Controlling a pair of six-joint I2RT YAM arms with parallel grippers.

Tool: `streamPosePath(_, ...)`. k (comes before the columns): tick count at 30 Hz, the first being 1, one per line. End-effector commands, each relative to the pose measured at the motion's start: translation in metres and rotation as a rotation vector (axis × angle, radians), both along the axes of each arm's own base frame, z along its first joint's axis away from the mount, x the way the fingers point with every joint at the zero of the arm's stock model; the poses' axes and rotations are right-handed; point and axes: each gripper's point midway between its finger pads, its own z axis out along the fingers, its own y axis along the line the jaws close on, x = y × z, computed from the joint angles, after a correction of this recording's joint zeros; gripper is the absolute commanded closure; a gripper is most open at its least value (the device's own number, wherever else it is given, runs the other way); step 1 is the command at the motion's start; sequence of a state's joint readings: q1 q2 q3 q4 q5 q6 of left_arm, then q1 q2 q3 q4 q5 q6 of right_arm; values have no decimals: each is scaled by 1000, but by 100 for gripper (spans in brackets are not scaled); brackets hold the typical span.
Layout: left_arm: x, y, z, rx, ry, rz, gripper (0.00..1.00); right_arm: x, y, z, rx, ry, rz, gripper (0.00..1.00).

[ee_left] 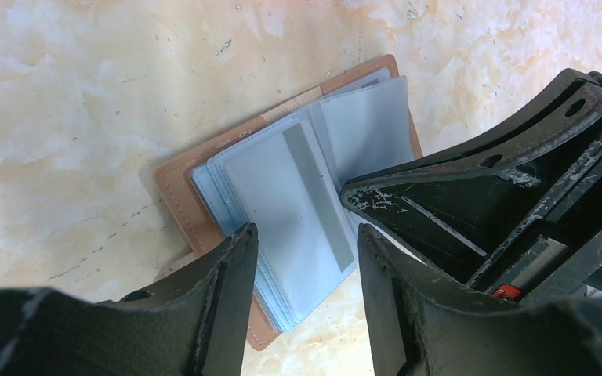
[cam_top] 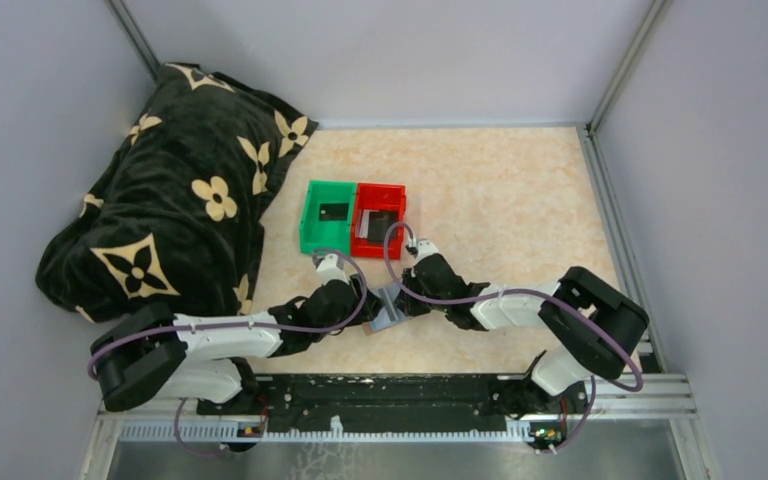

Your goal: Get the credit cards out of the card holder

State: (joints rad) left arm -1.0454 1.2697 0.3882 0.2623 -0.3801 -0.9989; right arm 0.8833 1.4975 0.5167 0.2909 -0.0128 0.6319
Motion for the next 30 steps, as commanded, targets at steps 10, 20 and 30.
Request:
streamPosePath(10,-8,6,-4,-23,19,-1,43,-19,-10,-24,-62,74,28,100)
streamPosePath(20,-7,2,-2,-34,13,-12,43,-20,-11,-24,-64,76,28,100)
streamPosePath(30,-4,-4,10,-57,-21,-30,43,-19,-10,-23,-63,74,31,100)
